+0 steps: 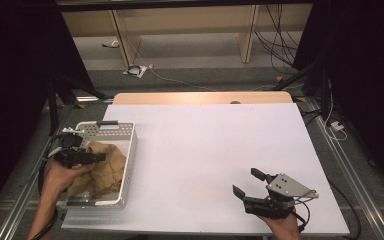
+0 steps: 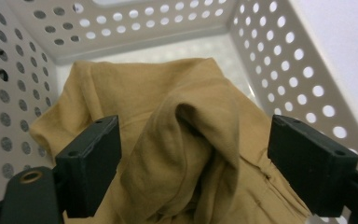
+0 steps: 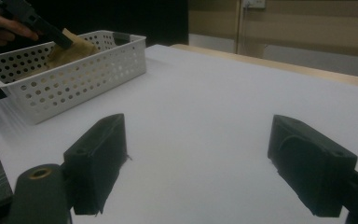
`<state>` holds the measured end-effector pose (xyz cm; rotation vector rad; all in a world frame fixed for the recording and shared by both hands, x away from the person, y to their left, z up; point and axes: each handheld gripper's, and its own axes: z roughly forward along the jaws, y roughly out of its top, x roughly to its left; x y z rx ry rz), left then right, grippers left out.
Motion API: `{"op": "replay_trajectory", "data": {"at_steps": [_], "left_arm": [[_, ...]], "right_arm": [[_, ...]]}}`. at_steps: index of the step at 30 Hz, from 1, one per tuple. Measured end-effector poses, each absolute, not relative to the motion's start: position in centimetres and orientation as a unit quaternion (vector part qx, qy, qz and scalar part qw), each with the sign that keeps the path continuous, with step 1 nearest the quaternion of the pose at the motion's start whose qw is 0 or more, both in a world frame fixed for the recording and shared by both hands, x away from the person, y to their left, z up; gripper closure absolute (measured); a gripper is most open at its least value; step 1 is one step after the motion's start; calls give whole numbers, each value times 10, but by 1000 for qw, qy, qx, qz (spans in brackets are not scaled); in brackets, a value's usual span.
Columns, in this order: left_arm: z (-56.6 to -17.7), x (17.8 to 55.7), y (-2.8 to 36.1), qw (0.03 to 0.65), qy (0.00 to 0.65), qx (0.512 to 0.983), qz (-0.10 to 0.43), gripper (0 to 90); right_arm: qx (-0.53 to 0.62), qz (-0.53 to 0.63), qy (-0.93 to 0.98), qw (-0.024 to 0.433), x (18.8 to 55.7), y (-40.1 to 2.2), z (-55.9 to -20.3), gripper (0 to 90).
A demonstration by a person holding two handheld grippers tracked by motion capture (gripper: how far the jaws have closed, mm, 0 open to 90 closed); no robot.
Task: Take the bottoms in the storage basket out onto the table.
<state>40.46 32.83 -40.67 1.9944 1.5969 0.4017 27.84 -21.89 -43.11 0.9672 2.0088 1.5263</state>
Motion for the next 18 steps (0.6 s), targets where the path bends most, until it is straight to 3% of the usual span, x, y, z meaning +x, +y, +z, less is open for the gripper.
{"op": "replay_trajectory", "data": {"at_steps": [18], "left_arm": [[-436, 412, 329, 227, 604, 756, 111, 196]], "right_arm": [[348, 547, 730, 216, 278, -219, -432, 209]]}}
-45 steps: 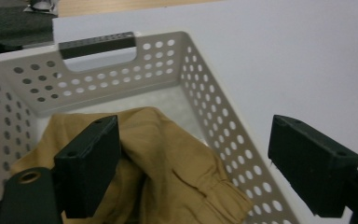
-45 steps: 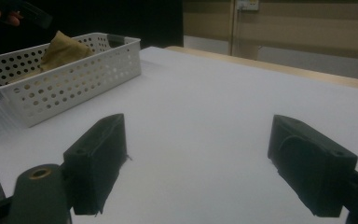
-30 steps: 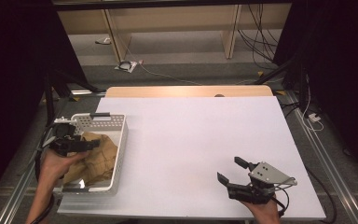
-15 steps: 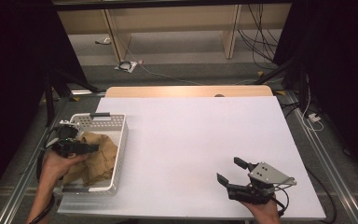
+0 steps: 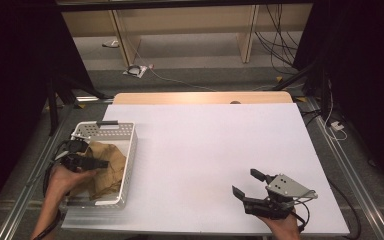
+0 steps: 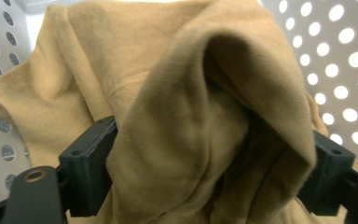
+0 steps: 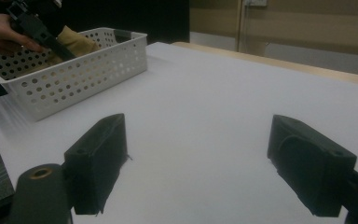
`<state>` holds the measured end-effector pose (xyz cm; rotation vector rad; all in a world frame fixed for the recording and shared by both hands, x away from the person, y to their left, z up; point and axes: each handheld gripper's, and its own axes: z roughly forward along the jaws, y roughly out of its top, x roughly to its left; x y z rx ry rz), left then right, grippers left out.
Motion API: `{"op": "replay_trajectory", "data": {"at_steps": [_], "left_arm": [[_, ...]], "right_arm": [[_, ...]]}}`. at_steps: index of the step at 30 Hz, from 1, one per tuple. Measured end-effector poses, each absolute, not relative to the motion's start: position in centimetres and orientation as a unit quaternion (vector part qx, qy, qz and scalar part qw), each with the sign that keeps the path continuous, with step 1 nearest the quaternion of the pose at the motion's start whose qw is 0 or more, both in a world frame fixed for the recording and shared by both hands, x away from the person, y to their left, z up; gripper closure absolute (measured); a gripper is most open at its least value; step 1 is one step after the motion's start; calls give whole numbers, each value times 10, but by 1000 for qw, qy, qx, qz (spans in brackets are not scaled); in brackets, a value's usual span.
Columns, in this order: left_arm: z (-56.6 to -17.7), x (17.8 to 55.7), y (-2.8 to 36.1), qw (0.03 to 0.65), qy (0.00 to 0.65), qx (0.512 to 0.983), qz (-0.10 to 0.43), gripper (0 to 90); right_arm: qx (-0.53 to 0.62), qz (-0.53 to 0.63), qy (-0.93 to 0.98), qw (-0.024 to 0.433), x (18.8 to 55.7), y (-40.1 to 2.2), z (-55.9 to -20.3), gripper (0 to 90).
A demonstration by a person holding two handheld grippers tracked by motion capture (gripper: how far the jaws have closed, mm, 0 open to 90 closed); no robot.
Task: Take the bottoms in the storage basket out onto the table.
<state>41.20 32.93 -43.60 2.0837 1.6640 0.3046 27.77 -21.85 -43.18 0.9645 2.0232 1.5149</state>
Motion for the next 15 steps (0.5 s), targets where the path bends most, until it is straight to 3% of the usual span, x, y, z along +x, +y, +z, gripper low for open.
{"op": "replay_trajectory", "data": {"at_steps": [7, 15], "left_arm": [[-440, 414, 330, 217, 613, 752, 106, 237], [-447, 416, 335, 214, 629, 741, 96, 350]], "right_arm": [[347, 548, 730, 214, 279, -217, -433, 210], [348, 547, 731, 214, 279, -218, -433, 214]]}}
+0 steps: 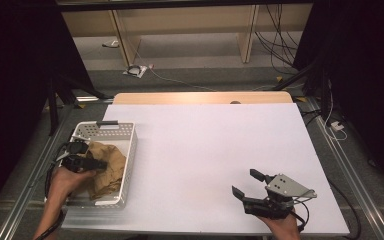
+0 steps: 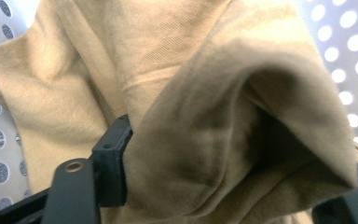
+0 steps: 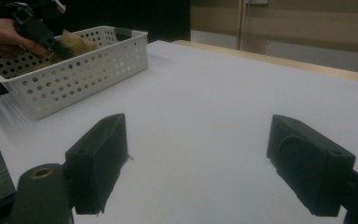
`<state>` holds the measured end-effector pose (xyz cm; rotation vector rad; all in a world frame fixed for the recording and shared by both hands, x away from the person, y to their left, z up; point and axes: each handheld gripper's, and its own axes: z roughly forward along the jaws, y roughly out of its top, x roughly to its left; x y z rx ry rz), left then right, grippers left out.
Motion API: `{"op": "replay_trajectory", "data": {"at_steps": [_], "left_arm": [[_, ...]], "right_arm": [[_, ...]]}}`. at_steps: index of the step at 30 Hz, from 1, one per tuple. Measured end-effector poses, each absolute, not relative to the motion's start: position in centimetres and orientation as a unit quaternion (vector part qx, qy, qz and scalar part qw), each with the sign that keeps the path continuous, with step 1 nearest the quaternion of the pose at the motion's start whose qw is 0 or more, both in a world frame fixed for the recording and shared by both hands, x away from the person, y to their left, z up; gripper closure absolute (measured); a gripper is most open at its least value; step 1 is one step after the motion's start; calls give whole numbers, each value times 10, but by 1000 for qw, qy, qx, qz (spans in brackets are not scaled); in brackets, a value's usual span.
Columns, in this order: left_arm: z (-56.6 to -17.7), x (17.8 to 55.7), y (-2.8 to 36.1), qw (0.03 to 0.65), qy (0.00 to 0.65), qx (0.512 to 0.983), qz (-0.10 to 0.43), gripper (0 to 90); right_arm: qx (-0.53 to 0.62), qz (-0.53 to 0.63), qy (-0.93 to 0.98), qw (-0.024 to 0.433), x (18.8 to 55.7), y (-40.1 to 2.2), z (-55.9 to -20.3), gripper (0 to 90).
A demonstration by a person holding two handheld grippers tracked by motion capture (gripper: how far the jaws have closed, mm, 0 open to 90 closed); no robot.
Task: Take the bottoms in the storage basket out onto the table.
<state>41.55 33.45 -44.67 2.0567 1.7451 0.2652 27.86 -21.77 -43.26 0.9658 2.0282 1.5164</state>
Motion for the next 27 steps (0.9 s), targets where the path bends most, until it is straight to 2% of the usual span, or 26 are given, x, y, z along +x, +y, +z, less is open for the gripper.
{"op": "replay_trajectory", "data": {"at_steps": [3, 13, 18, 27], "left_arm": [[-447, 416, 334, 211, 629, 742, 95, 409], [-448, 413, 334, 229, 613, 751, 91, 723], [-445, 412, 332, 233, 605, 756, 96, 783], [-422, 405, 331, 279, 591, 748, 115, 809]], "right_arm": [[348, 547, 731, 213, 279, -217, -433, 215], [348, 546, 731, 213, 279, -218, -433, 221], [348, 547, 731, 213, 279, -218, -432, 221], [349, 545, 733, 212, 278, -219, -432, 221]]}}
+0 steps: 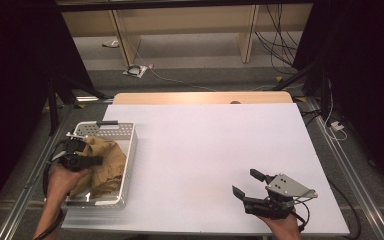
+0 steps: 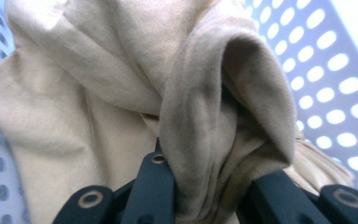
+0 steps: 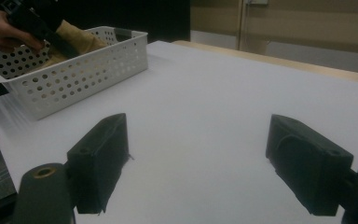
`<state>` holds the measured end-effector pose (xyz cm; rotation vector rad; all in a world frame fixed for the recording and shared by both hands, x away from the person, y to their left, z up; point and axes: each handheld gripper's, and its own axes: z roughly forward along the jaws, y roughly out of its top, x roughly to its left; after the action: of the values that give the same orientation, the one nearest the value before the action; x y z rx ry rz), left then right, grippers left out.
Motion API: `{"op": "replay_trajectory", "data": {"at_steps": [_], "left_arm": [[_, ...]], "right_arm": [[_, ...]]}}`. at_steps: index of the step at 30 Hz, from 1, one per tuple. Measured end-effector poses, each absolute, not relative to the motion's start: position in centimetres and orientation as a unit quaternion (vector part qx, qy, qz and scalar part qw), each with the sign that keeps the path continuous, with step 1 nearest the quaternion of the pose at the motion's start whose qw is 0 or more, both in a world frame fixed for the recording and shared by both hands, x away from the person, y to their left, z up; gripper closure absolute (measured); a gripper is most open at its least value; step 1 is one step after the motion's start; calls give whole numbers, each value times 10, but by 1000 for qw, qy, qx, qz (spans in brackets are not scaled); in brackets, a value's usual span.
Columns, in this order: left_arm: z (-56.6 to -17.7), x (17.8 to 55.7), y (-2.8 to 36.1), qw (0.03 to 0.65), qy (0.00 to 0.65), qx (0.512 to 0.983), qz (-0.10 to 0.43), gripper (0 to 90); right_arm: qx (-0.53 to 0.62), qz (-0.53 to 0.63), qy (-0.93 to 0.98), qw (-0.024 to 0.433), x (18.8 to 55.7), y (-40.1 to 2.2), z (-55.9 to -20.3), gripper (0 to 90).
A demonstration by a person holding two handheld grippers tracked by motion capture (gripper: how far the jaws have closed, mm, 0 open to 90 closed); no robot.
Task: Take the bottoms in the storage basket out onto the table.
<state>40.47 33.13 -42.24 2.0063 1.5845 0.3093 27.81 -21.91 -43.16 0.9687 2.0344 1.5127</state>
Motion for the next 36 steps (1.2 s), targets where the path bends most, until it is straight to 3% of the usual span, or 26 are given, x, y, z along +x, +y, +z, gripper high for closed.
{"op": "replay_trajectory", "data": {"at_steps": [16, 36], "left_arm": [[-373, 385, 333, 369, 568, 714, 178, 808], [-351, 369, 334, 435, 553, 672, 232, 807]], "right_arm": [[349, 546, 731, 214, 279, -220, -432, 222], [351, 546, 730, 216, 279, -220, -432, 222]]}}
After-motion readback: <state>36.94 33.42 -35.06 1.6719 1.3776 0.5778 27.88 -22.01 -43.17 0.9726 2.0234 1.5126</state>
